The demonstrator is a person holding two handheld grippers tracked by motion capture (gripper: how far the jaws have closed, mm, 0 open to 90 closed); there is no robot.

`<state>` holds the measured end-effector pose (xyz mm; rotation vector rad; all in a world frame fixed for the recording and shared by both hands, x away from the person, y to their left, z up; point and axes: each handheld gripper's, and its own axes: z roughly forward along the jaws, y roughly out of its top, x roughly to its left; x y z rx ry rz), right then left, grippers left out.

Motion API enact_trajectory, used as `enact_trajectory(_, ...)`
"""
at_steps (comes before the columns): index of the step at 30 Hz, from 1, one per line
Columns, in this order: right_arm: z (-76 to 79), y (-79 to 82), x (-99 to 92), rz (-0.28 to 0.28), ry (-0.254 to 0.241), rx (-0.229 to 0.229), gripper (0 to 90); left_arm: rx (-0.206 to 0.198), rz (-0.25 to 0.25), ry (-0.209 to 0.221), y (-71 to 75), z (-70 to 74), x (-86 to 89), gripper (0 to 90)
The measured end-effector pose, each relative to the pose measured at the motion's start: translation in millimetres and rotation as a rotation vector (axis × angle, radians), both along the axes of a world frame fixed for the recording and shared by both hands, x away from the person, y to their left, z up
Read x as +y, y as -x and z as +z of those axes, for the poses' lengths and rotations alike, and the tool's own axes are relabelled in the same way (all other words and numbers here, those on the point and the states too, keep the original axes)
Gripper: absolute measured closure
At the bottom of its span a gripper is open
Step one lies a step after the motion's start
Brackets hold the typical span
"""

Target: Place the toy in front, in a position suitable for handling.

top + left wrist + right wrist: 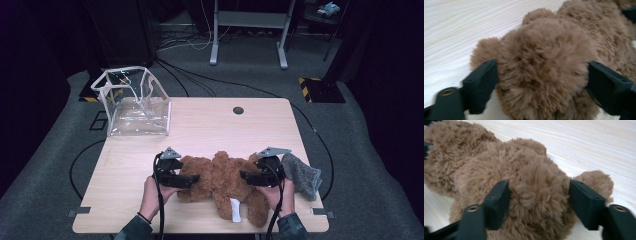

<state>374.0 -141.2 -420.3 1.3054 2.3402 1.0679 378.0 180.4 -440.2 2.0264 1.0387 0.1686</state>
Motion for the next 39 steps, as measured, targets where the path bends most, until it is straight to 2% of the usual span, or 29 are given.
enact_trajectory(1,-2.3,-1.1,-0.1,0.009,-0.001,0.006,40.4,0.004,0.003,0.014,0.4,-1.7,-1.3,19.8)
enact_trajectory(4,-6.9,-1.6,0.7,0.005,-0.003,0.01,45.9,0.005,0.004,0.021,1.8,-4.4,-2.8,29.6)
enact_trajectory(11,-9.6,-2.9,1.3,0.01,0.003,0.018,58.6,-0.008,-0.009,0.001,2.3,-8.6,-2.4,43.0)
enact_trajectory(15,-11.3,-4.7,2.2,0.017,0.011,0.024,65.3,-0.008,0.002,0.034,4.4,-15.1,-0.7,49.6)
enact_trajectory(16,-11.7,-4.0,3.2,0.012,0.0,0.036,66.5,-0.014,0.007,0.036,4.6,-15.8,0.2,50.5)
enact_trajectory(18,-13.3,-3.0,3.4,0.014,0.003,0.028,67.4,-0.008,0.008,0.039,6.2,-15.3,-0.6,51.1)
enact_trajectory(21,-14.3,-1.0,3.6,0.011,0.001,0.025,67.3,-0.012,-0.003,0.021,5.9,-14.2,-0.2,51.3)
enact_trajectory(25,-14.9,-3.0,1.0,0.02,-0.013,0.038,67.5,-0.013,-0.001,0.025,5.5,-13.7,-0.9,52.7)
enact_trajectory(27,-14.8,-3.5,1.4,0.028,-0.003,0.028,68.0,-0.019,-0.002,0.025,5.5,-13.7,-0.6,53.6)
enact_trajectory(33,-13.9,-3.5,2.2,0.017,-0.008,0.038,69.2,-0.019,0.009,0.038,6.3,-13.5,-0.8,55.0)
enact_trajectory(36,-12.9,-2.4,2.8,0.018,-0.004,0.022,72.2,-0.036,0.007,0.036,6.8,-12.0,-0.9,56.8)
enact_trajectory(37,-12.4,-0.6,3.2,0.02,0.001,-0.002,74.1,-0.039,0.018,0.043,7.9,-11.5,-1.6,58.1)
enact_trajectory(39,-12.1,0.6,3.0,0.019,0.006,-0.006,74.9,-0.05,0.004,0.035,8.7,-9.8,-1.1,58.7)
